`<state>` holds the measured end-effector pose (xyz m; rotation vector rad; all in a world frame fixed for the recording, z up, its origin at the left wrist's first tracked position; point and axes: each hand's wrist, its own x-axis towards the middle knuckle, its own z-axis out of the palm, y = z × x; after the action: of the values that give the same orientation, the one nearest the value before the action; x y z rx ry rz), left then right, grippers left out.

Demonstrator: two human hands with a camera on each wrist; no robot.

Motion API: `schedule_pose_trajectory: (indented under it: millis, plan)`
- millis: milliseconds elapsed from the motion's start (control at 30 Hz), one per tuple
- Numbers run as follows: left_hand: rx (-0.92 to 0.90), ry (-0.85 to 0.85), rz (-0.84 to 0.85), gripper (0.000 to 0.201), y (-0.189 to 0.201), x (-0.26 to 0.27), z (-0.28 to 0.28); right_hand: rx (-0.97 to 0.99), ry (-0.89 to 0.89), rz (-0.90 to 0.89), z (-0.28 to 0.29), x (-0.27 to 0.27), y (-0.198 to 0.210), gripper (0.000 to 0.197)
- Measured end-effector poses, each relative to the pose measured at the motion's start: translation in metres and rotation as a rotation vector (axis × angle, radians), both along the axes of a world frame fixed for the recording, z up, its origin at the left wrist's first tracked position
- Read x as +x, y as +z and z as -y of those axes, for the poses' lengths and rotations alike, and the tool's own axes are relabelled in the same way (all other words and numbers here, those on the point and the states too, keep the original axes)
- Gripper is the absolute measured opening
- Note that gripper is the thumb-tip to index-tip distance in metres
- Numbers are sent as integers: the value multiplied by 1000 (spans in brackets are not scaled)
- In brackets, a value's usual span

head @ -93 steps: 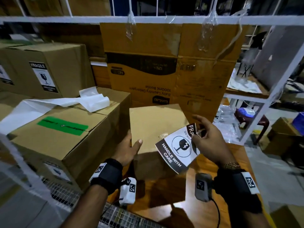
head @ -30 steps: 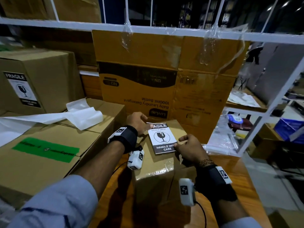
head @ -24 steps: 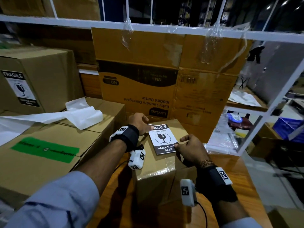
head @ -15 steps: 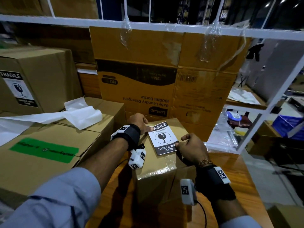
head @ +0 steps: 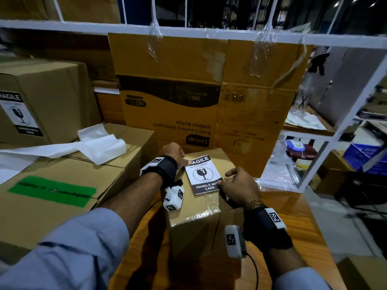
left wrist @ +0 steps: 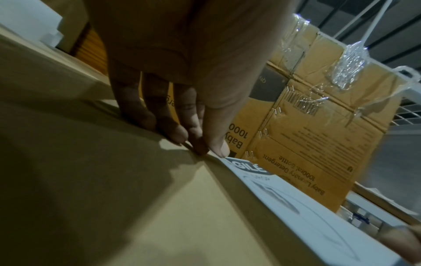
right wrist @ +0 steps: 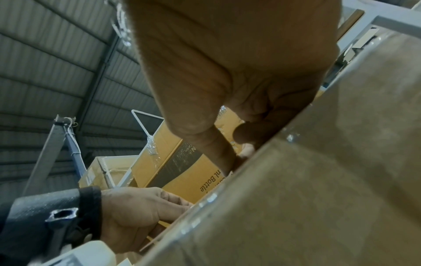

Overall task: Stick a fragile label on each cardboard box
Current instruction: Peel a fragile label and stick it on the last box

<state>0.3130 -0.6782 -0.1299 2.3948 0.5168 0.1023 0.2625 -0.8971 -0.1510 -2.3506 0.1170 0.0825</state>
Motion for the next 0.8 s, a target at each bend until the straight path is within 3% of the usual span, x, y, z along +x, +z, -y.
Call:
schedule_pose_trajectory:
  millis: [233, 433, 800]
  plan:
    - [-61, -43, 36, 27, 7, 9, 15, 343, -67, -68, 16, 6, 4, 27]
    - [-47, -67, 24, 30, 6, 23, 26, 130, -82, 50, 26, 12, 6, 29]
    - [-18, -75, -15, 35, 2, 35, 35, -4, -67, 61, 29, 14, 4, 34]
